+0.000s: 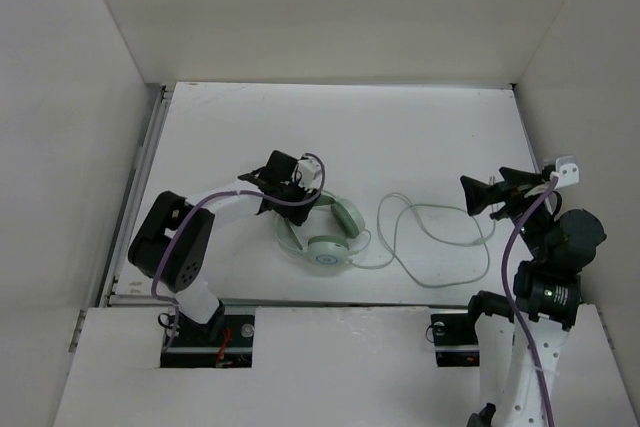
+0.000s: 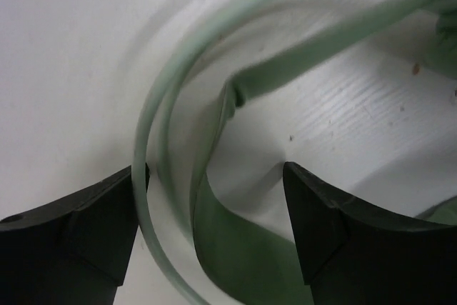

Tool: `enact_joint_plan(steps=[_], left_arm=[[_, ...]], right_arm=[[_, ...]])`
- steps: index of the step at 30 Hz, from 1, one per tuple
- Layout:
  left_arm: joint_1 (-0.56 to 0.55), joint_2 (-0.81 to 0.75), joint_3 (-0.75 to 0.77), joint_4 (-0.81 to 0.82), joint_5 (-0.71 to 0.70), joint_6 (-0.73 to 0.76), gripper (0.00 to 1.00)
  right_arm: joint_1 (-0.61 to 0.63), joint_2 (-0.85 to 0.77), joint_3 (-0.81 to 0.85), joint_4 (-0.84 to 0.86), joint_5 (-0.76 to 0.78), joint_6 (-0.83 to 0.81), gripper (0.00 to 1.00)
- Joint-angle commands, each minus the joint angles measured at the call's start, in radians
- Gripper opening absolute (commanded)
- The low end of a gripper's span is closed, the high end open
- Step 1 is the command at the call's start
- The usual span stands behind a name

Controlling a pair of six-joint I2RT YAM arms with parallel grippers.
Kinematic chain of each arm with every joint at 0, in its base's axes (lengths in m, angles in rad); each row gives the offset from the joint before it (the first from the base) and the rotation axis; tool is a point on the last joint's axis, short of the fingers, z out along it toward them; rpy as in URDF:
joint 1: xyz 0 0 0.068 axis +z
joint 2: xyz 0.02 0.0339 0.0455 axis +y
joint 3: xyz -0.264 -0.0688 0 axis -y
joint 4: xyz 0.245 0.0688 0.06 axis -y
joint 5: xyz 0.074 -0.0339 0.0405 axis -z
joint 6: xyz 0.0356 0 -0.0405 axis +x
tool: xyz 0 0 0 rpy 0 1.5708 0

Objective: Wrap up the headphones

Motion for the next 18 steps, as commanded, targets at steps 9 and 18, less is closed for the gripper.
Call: enact_joint_plan(steps=[9,18], left_arm=[[-0.052,0.122,0.12,-0.097,0.06,0.174,0.33],[-0.112,0.079,0.084,-0.085,0.049,0.172,0.0]], right_arm=[[-0.03,-0.041,-0.039,0.09,0.002,0.028,1.0],[-0.027,-0.04,-0.064,0.11,-0.003,0.028,1.0]])
